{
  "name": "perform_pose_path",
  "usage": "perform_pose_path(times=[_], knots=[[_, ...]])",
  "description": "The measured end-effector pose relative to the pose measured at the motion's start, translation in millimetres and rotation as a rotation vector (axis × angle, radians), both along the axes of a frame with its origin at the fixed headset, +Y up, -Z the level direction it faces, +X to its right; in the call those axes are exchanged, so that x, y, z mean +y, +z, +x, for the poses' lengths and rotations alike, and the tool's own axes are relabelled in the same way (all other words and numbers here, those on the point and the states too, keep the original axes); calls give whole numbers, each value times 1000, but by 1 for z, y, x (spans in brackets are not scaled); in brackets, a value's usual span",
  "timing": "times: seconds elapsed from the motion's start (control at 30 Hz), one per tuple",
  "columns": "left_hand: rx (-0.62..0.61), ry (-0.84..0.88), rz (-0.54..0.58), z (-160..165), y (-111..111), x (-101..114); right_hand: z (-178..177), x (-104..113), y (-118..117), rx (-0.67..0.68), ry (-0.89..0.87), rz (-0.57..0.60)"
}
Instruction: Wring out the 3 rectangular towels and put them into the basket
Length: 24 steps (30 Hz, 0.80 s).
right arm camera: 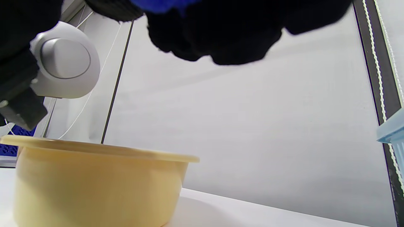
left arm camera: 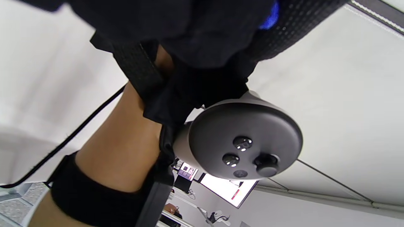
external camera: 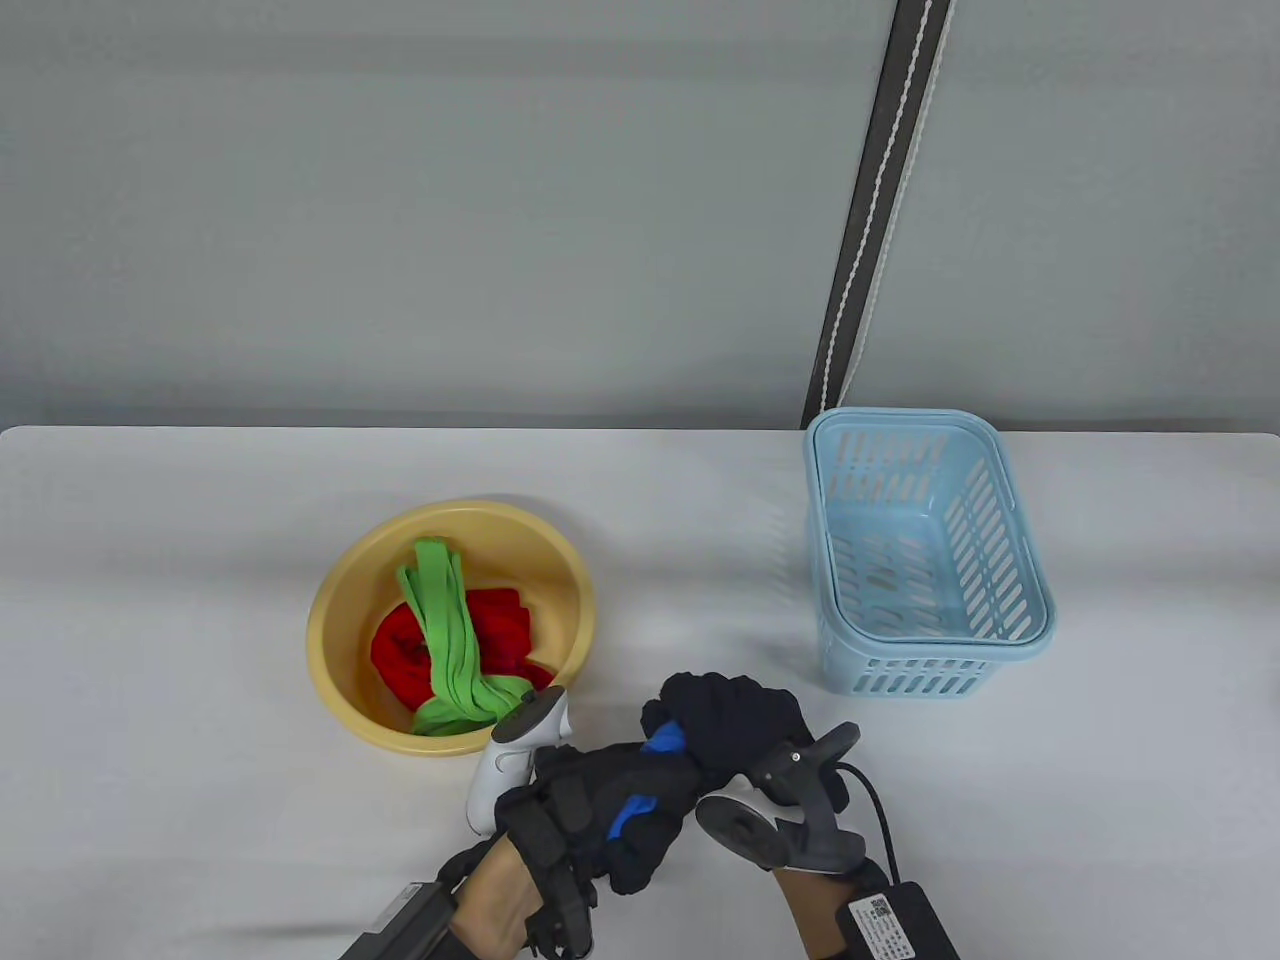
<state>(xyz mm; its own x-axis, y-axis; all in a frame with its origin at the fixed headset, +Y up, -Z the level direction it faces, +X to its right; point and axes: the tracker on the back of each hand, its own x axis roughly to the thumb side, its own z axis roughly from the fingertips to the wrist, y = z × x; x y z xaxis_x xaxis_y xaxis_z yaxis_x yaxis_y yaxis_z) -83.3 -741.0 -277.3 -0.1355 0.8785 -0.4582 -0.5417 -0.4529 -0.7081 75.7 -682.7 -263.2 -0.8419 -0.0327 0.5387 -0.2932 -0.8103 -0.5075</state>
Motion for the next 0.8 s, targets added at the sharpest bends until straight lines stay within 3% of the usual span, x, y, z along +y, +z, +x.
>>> perform_pose_path(times=[0.17, 0.3, 0.4, 0.6, 0.8], knots=[[-10, -119, 93, -7, 0, 4, 0, 1, 1, 6, 32, -6], [-17, -410, 317, -21, -1, 16, 0, 1, 6, 18, 169, -10], [47, -637, 529, -26, 2, 25, 0, -2, 8, 62, 217, -45], [142, -836, 732, -35, 12, 39, -5, 2, 14, 69, 284, -182], [301, -983, 894, -54, 19, 58, -11, 14, 23, 51, 247, -192]])
